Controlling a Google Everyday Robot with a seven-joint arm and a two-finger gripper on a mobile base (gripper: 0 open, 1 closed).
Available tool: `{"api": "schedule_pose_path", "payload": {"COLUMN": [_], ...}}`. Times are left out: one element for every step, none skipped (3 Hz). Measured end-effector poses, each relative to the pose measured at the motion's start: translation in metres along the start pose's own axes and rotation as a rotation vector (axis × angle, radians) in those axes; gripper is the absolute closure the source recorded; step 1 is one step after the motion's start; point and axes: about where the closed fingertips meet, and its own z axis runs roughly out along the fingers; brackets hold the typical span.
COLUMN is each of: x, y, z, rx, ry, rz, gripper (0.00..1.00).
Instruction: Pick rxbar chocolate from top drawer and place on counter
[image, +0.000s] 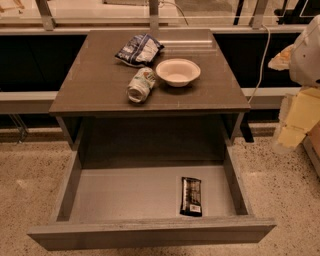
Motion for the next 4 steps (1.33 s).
{"api": "schedule_pose_path", "payload": {"x": [0.0,-0.016,-0.031,-0.039], "y": [0.0,-0.009,-0.002,0.013], "z": [0.0,0.033,0.093,0.152], "rx": [0.0,0.014,-0.02,-0.04], "ry": [0.0,-0.074,-0.196,-0.281], "rz": [0.0,-0.005,0.009,0.058], "gripper": [0.0,0.0,0.0,0.0]}}
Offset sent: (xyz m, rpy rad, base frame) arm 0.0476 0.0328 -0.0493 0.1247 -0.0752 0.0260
